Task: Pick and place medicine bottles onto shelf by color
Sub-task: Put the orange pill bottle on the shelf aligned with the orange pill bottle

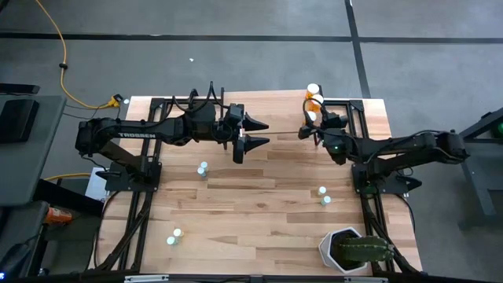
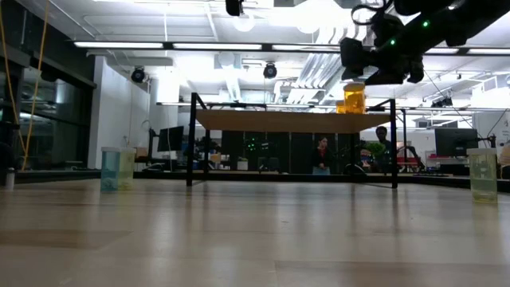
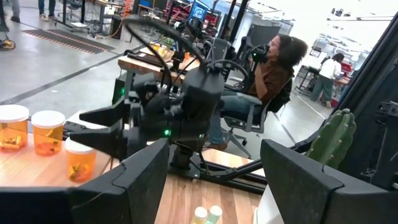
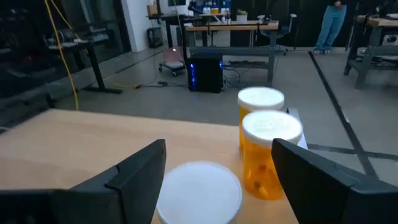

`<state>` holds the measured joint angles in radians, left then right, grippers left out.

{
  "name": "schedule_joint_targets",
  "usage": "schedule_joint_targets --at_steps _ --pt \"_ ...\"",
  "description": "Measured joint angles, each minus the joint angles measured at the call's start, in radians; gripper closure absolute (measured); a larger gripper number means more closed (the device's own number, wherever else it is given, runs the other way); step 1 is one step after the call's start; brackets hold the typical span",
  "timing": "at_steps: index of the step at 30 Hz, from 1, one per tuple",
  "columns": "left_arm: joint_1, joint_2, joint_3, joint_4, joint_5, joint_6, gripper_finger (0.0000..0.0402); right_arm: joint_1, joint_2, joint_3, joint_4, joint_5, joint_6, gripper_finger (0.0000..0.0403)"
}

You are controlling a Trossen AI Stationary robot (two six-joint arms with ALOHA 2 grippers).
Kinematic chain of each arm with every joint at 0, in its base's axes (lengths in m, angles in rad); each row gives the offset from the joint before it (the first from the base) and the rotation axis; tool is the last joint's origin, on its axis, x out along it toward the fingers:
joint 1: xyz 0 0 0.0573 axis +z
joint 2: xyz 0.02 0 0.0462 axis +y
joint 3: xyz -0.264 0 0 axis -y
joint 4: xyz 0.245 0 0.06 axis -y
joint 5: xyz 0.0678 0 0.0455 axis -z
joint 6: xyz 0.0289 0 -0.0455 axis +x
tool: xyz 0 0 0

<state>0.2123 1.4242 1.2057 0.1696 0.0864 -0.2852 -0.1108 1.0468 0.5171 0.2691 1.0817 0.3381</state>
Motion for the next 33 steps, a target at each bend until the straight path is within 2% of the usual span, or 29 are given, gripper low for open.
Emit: schedule_joint_targets --at_steps 9,13,16,18,20,23,24,29,33 --pt "0.0 0.0 0.0 0.0 0.0 0.0 0.0159 0.0 -0.097 0.002 0.037 -0.102 -0.009 0.0119" --pt "0.0 0.0 0.0 0.0 0.0 0.0 0.0159 0.0 -0.097 0.098 -0.021 -0.205 -0.098 0.0124" --pt "0.0 0.0 0.0 0.0 0.0 0.0 0.0159 0.0 -0.053 0.24 -0.218 -0.257 -0.103 0.0152" --pt "0.0 0.0 0.0 -0.001 0.0 0.0 0.0159 -0.011 0.0 0.354 -0.409 -0.292 -0.038 0.0192" --pt "0.0 0.0 0.0 0.0 0.0 0.0 0.0159 -0.028 0.066 0.468 -0.621 -0.349 0.04 0.025" --pt "0.0 0.0 0.0 -0.001 0.0 0.0 0.0159 -0.048 0.184 0.606 -0.882 -0.472 0.123 0.036" --pt "0.0 0.0 0.0 0.0 0.0 0.0 0.0159 -0.052 0.222 0.645 -0.949 -0.508 0.134 0.0381" --pt "0.0 0.0 0.0 0.0 0.0 0.0 0.0159 -0.053 0.387 0.808 -1.203 -0.532 0.24 0.0379" --pt "0.0 0.0 0.0 0.0 0.0 -0.007 0.0159 -0.053 0.475 0.902 -1.295 -0.501 0.254 0.0398"
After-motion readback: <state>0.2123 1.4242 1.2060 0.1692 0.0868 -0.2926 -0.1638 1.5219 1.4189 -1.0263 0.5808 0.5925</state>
